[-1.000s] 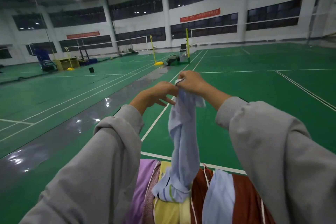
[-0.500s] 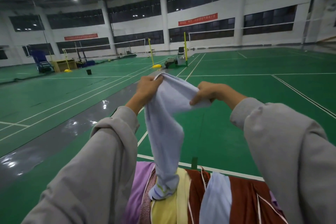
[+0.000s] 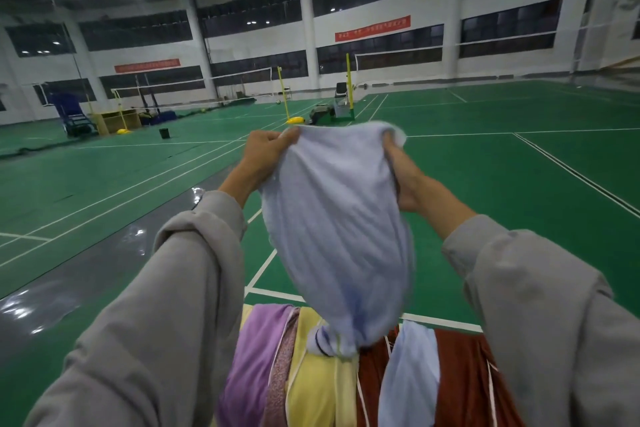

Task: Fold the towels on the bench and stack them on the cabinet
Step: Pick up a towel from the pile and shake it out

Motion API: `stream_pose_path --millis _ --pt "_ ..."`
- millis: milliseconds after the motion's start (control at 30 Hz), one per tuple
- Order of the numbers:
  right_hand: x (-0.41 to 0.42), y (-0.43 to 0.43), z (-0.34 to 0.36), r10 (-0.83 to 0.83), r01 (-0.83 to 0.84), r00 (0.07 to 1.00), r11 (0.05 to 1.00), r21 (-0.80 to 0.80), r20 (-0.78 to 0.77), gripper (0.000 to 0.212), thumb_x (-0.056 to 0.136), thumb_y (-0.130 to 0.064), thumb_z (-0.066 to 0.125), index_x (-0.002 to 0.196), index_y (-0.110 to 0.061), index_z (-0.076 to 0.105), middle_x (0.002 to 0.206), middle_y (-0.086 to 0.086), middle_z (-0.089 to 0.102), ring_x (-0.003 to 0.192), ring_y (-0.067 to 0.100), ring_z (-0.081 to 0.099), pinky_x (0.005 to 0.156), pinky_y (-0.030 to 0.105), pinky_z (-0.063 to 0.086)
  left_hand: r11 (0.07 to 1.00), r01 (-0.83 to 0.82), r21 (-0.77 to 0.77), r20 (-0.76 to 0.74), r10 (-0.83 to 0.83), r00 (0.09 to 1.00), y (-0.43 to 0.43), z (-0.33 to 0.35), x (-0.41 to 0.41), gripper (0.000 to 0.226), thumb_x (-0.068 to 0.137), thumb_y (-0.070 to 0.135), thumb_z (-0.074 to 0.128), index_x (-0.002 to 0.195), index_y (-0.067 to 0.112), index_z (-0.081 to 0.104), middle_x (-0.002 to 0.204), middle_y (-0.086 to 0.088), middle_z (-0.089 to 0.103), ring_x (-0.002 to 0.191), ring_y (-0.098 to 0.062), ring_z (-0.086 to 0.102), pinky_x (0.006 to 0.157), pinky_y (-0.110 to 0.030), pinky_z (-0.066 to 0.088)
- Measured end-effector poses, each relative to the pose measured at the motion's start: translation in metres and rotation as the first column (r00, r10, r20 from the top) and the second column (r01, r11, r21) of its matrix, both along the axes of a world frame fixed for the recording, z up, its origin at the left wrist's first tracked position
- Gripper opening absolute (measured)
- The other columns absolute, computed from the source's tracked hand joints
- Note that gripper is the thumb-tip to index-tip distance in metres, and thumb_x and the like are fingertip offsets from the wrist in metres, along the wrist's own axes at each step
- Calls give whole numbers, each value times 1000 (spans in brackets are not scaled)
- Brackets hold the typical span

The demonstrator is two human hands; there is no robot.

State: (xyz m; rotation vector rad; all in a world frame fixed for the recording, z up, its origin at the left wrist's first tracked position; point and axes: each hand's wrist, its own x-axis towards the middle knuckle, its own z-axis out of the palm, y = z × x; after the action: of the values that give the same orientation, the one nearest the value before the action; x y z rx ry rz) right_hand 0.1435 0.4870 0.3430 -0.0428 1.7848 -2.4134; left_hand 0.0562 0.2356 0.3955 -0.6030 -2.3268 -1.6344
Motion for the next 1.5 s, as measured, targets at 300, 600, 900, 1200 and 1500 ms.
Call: stream_pose_path --millis 300,600,900,1200,1500 --pt "15 -10 -15 155 -135 984 970 205 -86 38 97 -32 69 125 -7 65 116 13 75 101 24 71 101 42 55 928 76 365 310 -198 930 14 -48 12 68 91 77 45 119 18 65 130 -8 66 113 -26 64 99 -47 55" --pt "12 -15 -29 178 -181 983 982 56 52 81 92 -76 41 105 3 57 111 22 61 110 34 62 109 47 46 874 191 446 649 -463 603 36 -200 63 19 99 8 57 84 -1 61 74 -13 61 56 -14 61 56 -25 54" --pt "7 3 -46 88 -113 985 979 166 151 86 93 -79 38 119 -3 69 123 19 67 115 33 62 99 45 52 929 227 291 557 -358 749 48 -116 53 19 109 20 45 111 18 64 93 1 68 83 -15 67 76 -34 61" --pt "0 11 -20 -148 115 985 947 301 89 62 90 -57 71 125 -6 64 114 17 69 106 29 68 103 44 53 799 351 489 664 -602 443 49 -122 47 43 109 41 40 116 9 69 122 -16 67 111 -29 63 99 -48 53" --pt "9 30 -12 -219 218 976 971 -98 -6 43 108 -38 47 134 -6 59 110 16 73 98 27 72 81 38 61 874 486 18 815 -295 499 51 -94 44 61 97 58 47 122 5 66 118 -19 71 108 -42 67 81 -55 58"
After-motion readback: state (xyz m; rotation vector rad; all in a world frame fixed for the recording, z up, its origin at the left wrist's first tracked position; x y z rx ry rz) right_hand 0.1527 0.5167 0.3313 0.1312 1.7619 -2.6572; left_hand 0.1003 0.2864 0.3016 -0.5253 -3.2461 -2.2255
